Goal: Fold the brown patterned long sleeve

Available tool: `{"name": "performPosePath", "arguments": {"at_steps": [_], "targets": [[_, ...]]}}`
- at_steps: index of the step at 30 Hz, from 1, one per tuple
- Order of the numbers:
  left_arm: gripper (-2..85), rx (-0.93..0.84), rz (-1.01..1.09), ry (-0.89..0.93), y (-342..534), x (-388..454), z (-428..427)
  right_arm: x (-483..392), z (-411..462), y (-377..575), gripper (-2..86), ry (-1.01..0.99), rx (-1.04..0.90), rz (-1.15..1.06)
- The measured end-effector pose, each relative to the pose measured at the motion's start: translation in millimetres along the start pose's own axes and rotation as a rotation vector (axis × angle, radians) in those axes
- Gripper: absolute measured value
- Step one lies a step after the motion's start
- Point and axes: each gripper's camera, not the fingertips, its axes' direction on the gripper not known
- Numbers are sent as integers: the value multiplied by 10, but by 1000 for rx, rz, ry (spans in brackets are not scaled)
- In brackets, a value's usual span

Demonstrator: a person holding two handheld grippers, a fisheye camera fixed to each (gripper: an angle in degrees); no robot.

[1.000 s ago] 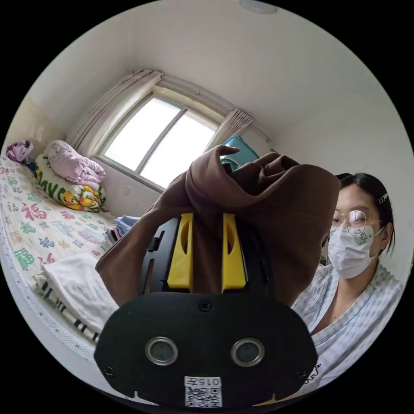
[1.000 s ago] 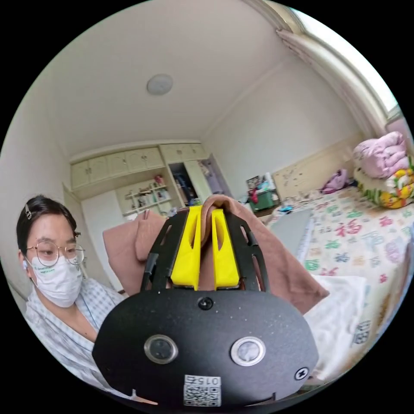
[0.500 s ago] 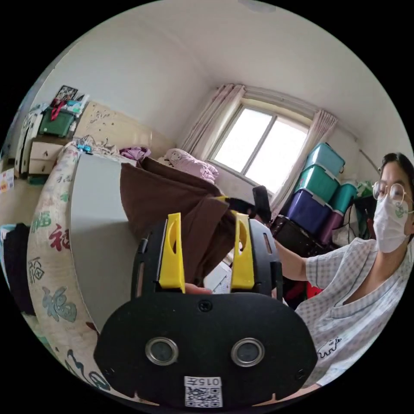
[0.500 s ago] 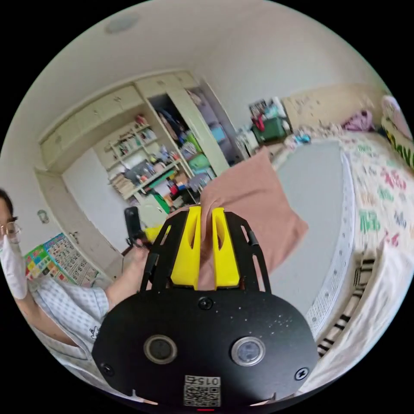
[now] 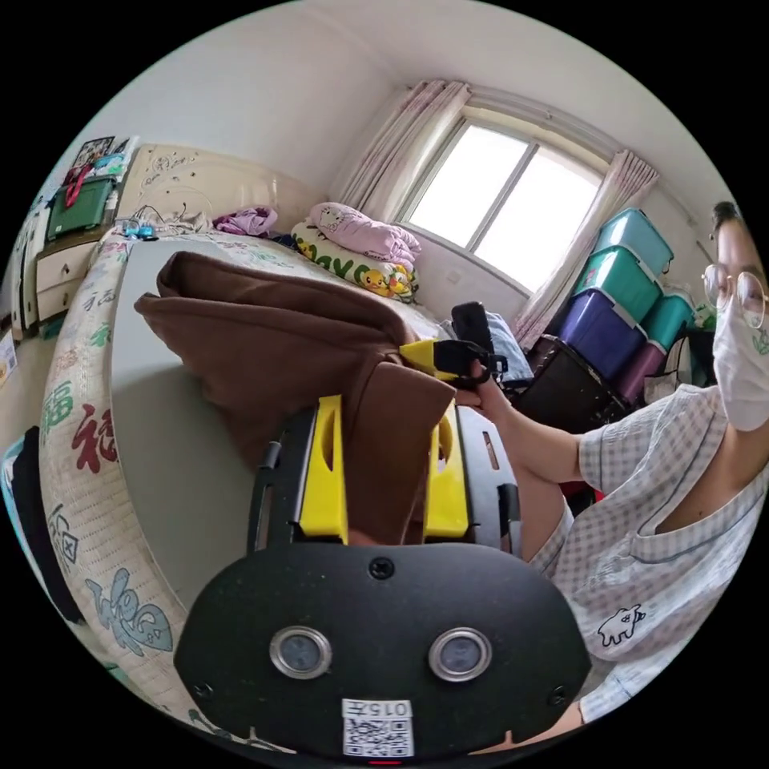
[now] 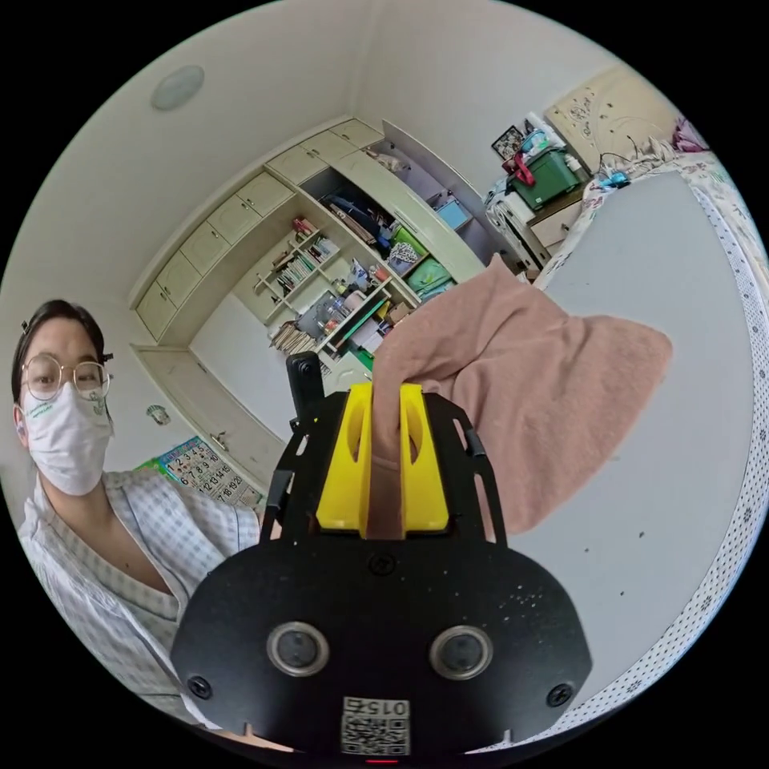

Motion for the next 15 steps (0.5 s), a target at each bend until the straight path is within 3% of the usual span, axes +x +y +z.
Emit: {"name": "performPosePath", "arguments": {"at_steps": [4, 9, 15], "targets": [[17, 70, -52, 77, -94, -151, -198, 123, -156, -47, 46, 6, 29, 44], [-4, 213, -179, 13, 30, -265, -664, -44, -594, 41, 8, 108, 211, 14], [-7, 242, -247, -115, 177, -47, -1020, -52, -1107, 301, 3, 330, 395, 148]]}}
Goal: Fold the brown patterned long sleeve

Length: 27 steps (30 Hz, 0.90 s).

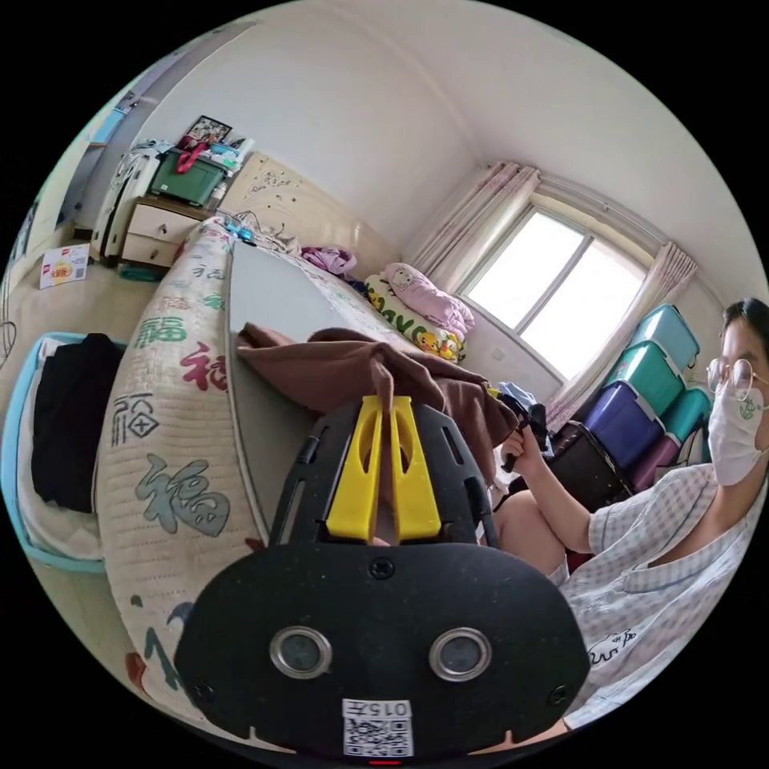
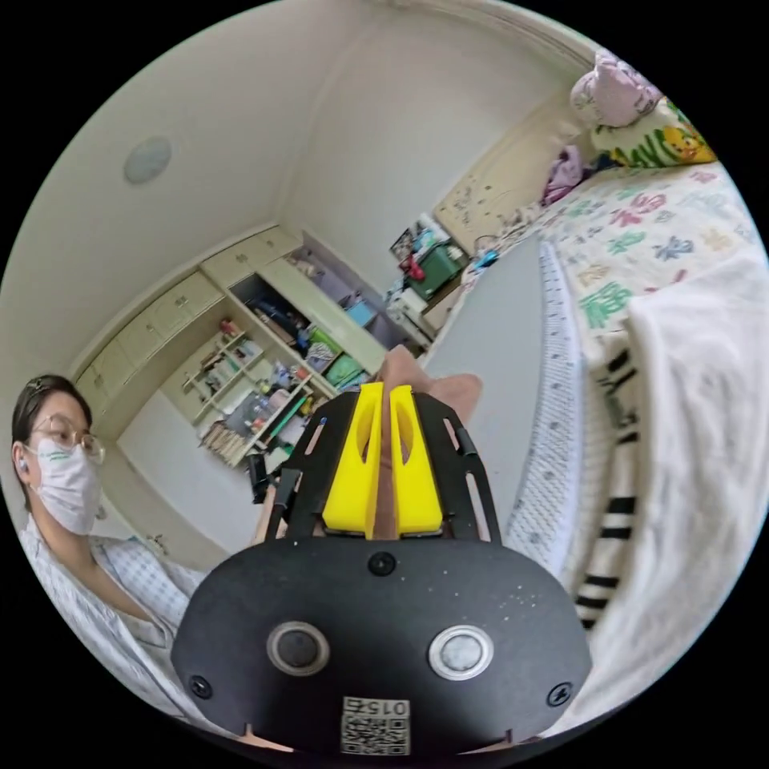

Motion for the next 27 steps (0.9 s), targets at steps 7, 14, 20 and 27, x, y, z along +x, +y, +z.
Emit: {"name": "performPosePath", "arguments": {"at_steps": [7, 14, 20, 27], "targets": [[-6, -108, 35, -26, 347, 371, -362, -371, -455, 377, 0, 575, -147, -65], [1, -489, 134, 13, 591, 943, -41, -1006, -432, 438, 44, 851, -147, -165], [33, -167, 69, -78, 519, 1172, -705, -1835, 429, 123, 81, 606, -245, -445], [75, -307, 498, 97, 724, 2309, 205, -2093, 2158, 431, 109, 350, -685, -595]]}}
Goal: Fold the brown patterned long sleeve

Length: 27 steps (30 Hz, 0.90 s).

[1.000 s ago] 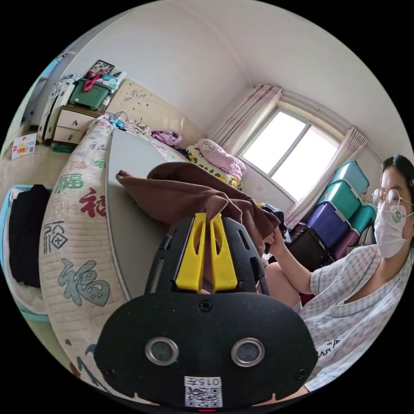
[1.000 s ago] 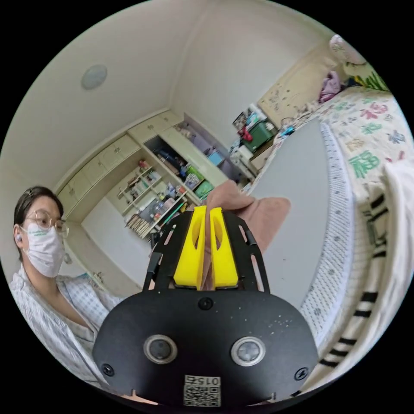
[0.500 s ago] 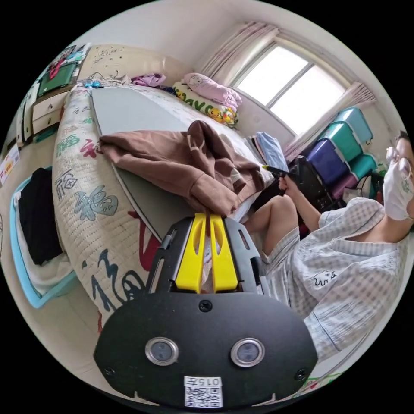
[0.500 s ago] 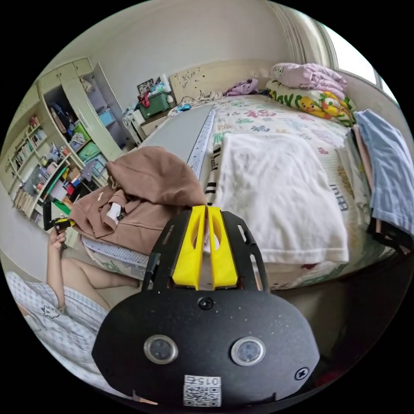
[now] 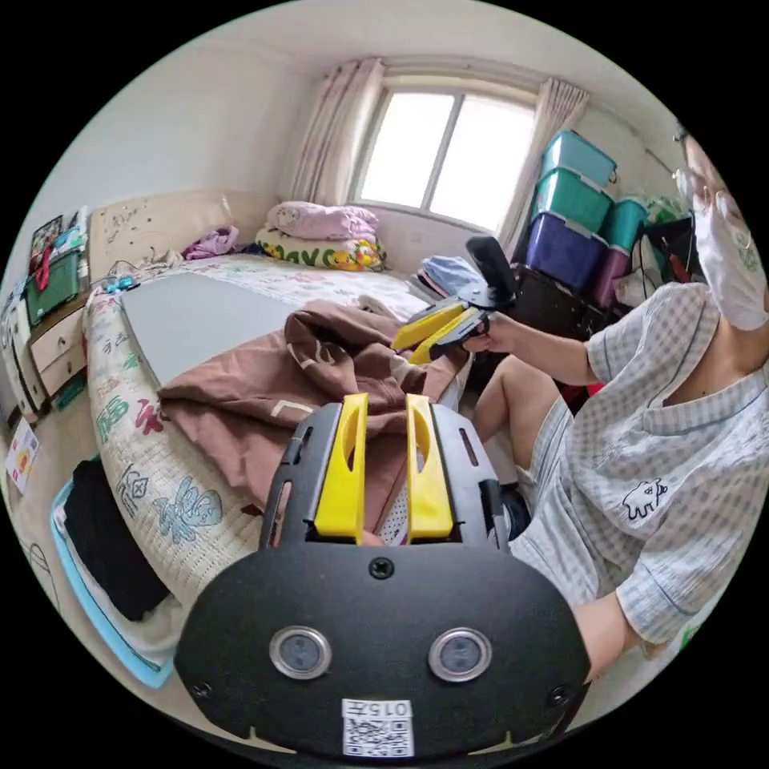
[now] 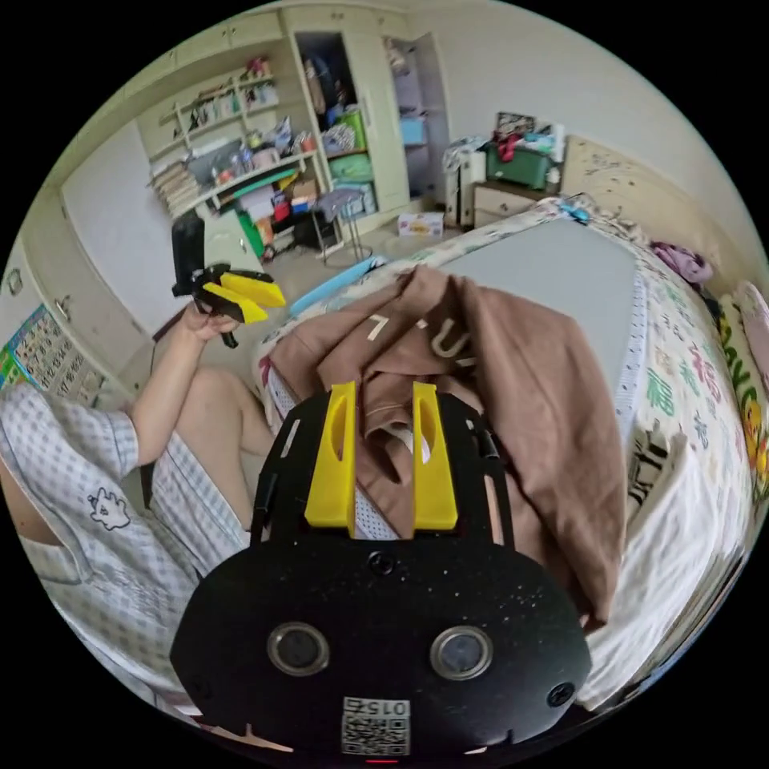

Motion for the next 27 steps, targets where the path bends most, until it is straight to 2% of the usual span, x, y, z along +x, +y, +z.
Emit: {"name": "performPosePath", "arguments": {"at_steps": [1, 5, 8, 9, 12, 17, 21, 24, 27], "targets": [[83, -87, 60, 24, -96, 153, 313, -78, 220, -127, 112, 21, -61, -34], [98, -209, 155, 48, -245, 514, 956, -157, 847, -345, 115, 124, -320, -118], [101, -287, 171, 12, -298, 660, 1332, 1, 771, -348, 70, 58, -295, -78], [99, -330, 179, -19, -308, 707, 1472, 122, 692, -324, 48, -12, -270, -26], [70, -406, 187, -75, -307, 795, 1718, 403, 391, -193, 25, -57, -154, 92], [11, -394, 108, -108, -359, 739, 1792, 1208, -645, 598, 12, -229, 263, 428], [3, -322, 56, -97, -403, 650, 1652, 1555, -1235, 1598, 9, -159, 490, 671], [1, -218, 61, -40, -462, 665, 1439, 1569, -1210, 2195, 8, -183, 519, 812], [1, -218, 86, -62, -490, 683, 1352, 1385, -852, 2728, 8, -222, 430, 914]]}}
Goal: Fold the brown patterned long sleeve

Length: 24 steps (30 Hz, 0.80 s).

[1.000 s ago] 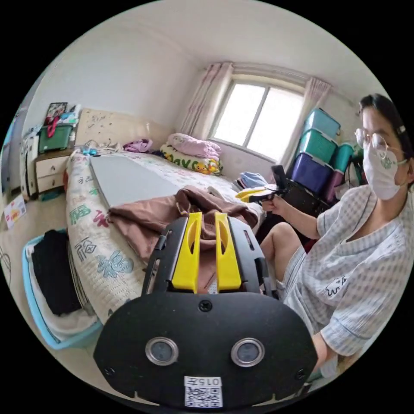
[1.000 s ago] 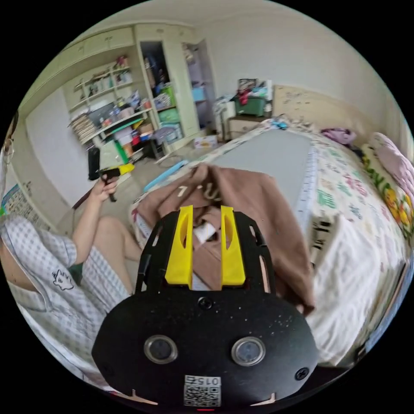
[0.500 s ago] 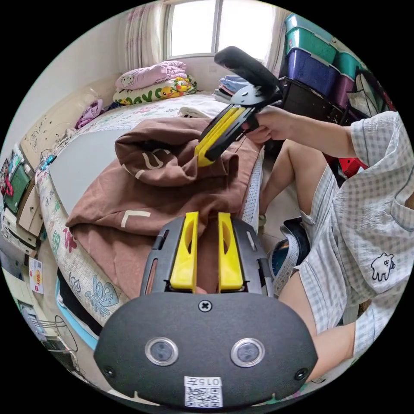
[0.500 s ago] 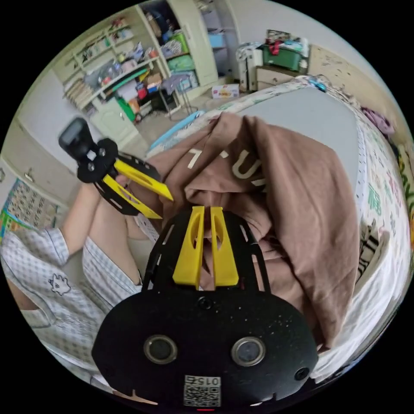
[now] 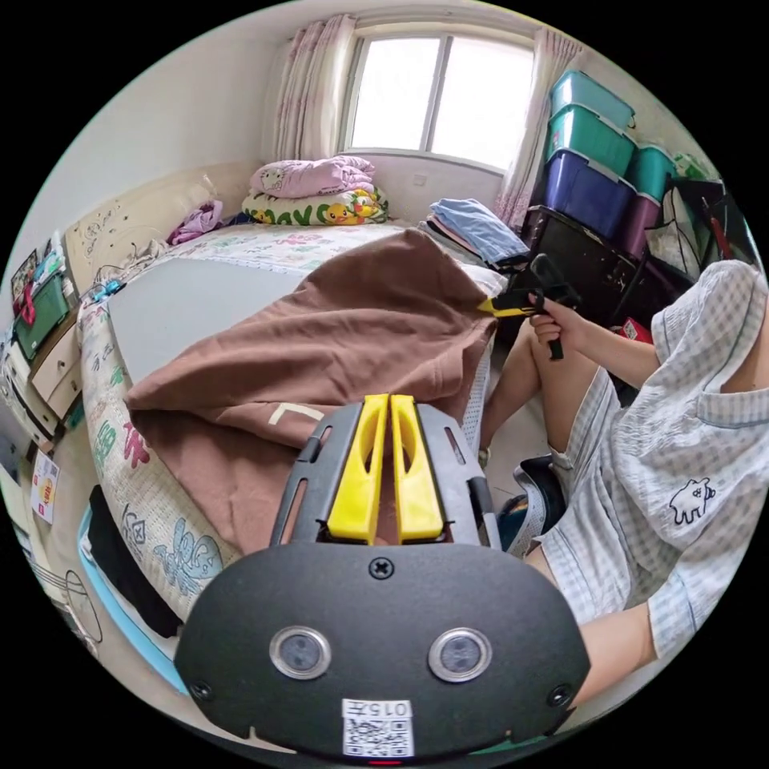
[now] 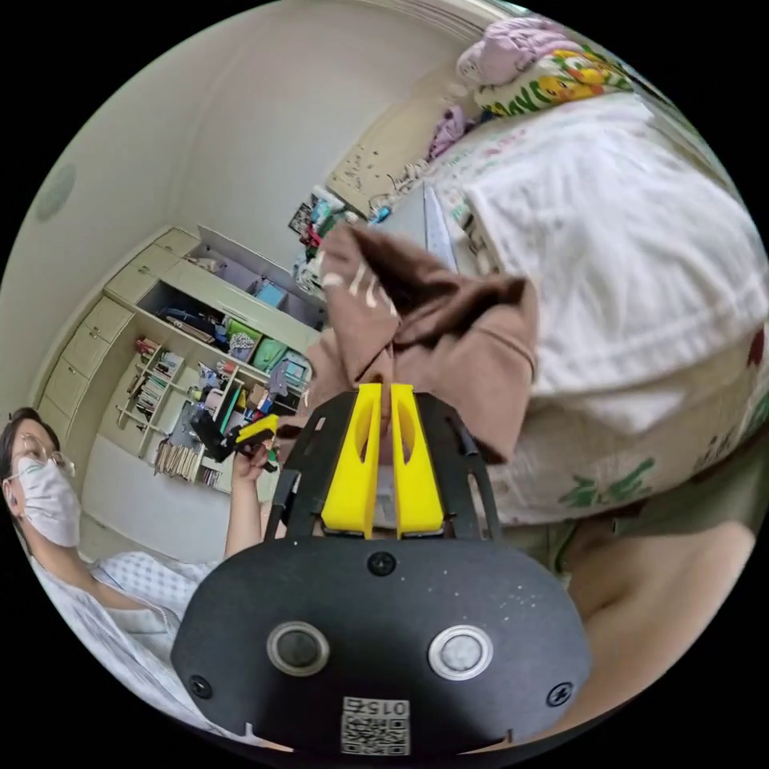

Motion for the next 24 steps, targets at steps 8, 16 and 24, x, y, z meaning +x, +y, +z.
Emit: {"name": "performPosePath", "arguments": {"at_steps": [8, 16, 24], "targets": [[-1, 25, -51, 6, 46, -291, -235, -169, -160, -63, 8, -26, 5, -120], [0, 359, -178, 22, -43, -1074, -1106, -693, -343, -807, 11, -74, 13, -366], [46, 614, -691, -209, -1788, -3660, -1360, -1713, 458, -3198, 57, 312, 172, -428]]}}
